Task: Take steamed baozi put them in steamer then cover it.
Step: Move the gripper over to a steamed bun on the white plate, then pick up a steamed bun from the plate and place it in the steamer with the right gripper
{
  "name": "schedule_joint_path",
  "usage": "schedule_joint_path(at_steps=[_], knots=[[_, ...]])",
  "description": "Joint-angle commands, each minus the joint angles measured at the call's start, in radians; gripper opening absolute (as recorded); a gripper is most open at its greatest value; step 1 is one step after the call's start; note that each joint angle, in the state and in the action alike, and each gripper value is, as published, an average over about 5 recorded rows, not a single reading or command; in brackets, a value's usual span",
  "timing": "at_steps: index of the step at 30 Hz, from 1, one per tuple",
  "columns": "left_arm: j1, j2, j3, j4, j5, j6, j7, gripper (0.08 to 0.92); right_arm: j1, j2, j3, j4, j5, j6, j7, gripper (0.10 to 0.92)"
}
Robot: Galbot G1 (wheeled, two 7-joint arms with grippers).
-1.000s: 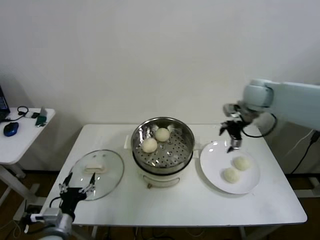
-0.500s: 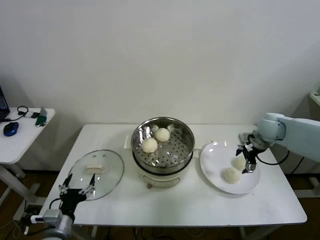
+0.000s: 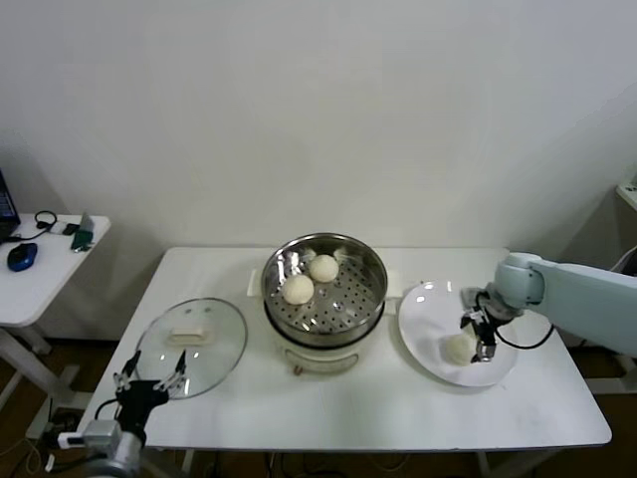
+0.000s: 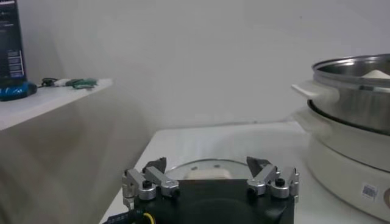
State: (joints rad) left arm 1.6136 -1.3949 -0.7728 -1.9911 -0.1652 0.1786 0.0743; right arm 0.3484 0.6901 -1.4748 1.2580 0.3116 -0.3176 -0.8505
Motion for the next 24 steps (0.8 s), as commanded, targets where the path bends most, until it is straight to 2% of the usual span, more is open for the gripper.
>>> schedule_joint_path(at_steps=[1,11,15,18,24], knots=[[-0.003,0.0,0.001,0.004,-0.001,0.0,0.0,0.823,-0.065,0.022,0.048,-0.046,-0.016,-0.004,0.01,0.8],[-0.001,-0.001,-0.001,0.002,-0.001,0.0,-0.002,0.823,-0.021,0.041,0.025,-0.045,-0.022,0.014,-0.008,0.642],[0.001,0.0,-0.006,-0.003,-0.001,0.002,-0.002,0.823,0.113,0.044,-0.048,-0.018,-0.005,0.052,-0.047,0.622],[0.003,0.0,-0.007,-0.007,0.001,0.004,-0.002,0.823,0.294,0.065,-0.149,-0.003,0.003,0.125,-0.086,0.618],[0.002,0.0,-0.003,-0.014,0.009,0.008,-0.002,0.823,0.676,0.192,-0.286,0.029,0.002,0.369,-0.163,0.619]])
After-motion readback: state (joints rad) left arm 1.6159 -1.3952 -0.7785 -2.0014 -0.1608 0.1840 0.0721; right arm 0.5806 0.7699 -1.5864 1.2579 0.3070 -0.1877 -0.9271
